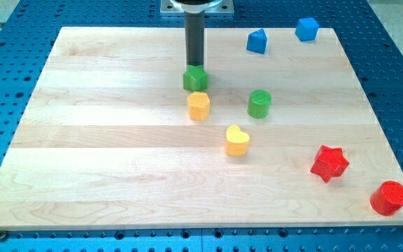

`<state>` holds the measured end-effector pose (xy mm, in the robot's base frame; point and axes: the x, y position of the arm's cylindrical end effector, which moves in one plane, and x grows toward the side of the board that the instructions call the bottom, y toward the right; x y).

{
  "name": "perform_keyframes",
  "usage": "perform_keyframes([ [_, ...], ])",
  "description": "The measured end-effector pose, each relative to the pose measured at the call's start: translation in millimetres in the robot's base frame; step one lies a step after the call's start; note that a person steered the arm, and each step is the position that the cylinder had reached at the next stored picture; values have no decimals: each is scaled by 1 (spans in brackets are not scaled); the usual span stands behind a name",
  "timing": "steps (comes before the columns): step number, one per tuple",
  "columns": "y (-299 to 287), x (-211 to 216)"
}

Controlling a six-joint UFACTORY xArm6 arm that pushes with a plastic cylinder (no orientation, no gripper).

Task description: Place the green blocks diagonal to each other

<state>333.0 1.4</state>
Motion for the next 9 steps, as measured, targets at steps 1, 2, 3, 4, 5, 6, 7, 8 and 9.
perform_keyframes([
  [1,17,29],
  [2,17,63],
  [3,26,83],
  [4,0,124],
  [5,2,169],
  [6,-26,161],
  [7,-36,118],
  [8,-36,75],
  [9,-44,35],
])
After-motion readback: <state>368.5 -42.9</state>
